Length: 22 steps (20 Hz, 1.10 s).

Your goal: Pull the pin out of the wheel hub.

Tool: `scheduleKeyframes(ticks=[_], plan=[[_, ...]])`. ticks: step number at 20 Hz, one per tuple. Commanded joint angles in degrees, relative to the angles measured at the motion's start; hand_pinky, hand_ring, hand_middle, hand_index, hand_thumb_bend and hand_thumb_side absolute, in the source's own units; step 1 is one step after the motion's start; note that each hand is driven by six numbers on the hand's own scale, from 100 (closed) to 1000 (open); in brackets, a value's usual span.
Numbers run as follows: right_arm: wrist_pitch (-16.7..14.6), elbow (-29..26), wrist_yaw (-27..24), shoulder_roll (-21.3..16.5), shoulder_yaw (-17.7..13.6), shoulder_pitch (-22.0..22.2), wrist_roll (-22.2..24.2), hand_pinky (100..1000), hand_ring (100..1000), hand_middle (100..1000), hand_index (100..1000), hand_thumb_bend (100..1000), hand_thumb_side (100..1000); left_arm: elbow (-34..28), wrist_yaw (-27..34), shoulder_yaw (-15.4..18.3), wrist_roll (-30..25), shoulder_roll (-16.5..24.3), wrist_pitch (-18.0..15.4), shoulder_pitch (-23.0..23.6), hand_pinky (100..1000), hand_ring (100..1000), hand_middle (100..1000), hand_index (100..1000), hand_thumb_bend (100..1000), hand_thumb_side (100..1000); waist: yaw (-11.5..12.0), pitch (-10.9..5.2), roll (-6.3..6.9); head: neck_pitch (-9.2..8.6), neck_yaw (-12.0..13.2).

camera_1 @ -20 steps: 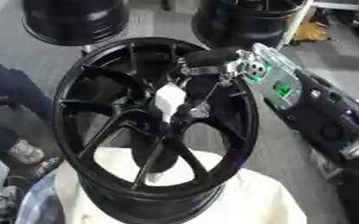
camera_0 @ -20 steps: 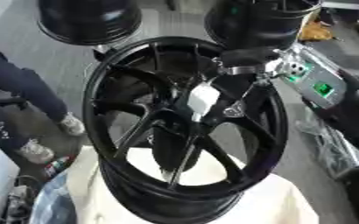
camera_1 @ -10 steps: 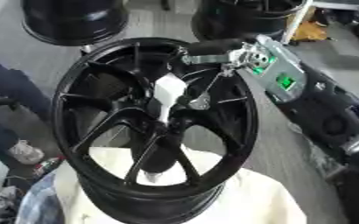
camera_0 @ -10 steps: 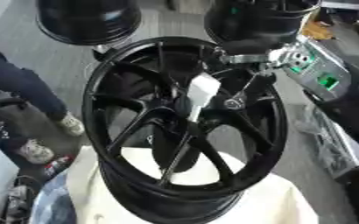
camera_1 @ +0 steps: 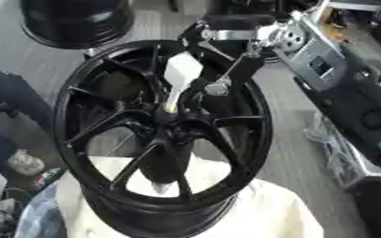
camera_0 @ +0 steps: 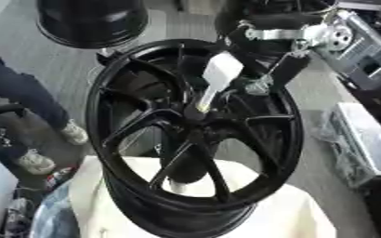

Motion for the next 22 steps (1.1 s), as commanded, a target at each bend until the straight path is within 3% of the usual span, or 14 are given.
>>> scheduleKeyframes(ticks=[1,6,10,15,20,22], plan=[[-8.7,-3.2,-2.1,-5.5,-5.4,0.5,8.8,810,755,544,423,100,100,-1.3,-0.3,0.4,0.1,1.1,0.3,-0.1,729,593,570,669,100,894,-0.4,-1.10,0.23,-0.12,0.4],[-5.7,-6.0,-1.0,-10.6,-14.3,8.2,1.6,808,748,537,424,100,100,-1.5,-0.3,0.7,0.4,1.0,0.6,-0.1,730,594,571,668,100,894,-1.1,-1.07,0.25,-0.12,0.8],[-2.9,-5.8,0.9,-11.2,-23.8,20.2,-7.4,803,732,526,426,100,100,-1.6,-0.2,1.0,0.7,0.8,0.6,-0.1,730,594,571,668,100,892,-1.6,-0.96,0.58,-0.12,1.5],[0.6,-1.5,3.8,-6.7,-34.9,34.4,-17.8,798,717,519,435,100,100,-1.6,-0.1,1.4,1.3,0.7,0.5,0.1,730,594,571,668,100,893,-2.6,-0.83,0.96,-0.12,2.1],[3.7,5.9,9.0,-0.4,-41.3,41.9,-26.0,793,707,520,486,100,100,-1.6,-0.3,1.5,1.3,0.5,0.8,0.3,731,594,571,668,100,898,-3.4,-0.96,1.03,-0.12,1.8],[6.3,11.0,11.1,3.1,-42.7,43.9,-30.4,793,708,575,674,100,189,-1.6,-0.3,1.5,1.2,0.4,0.8,0.3,731,594,572,668,100,897,-3.6,-1.00,1.17,-0.12,1.5]])
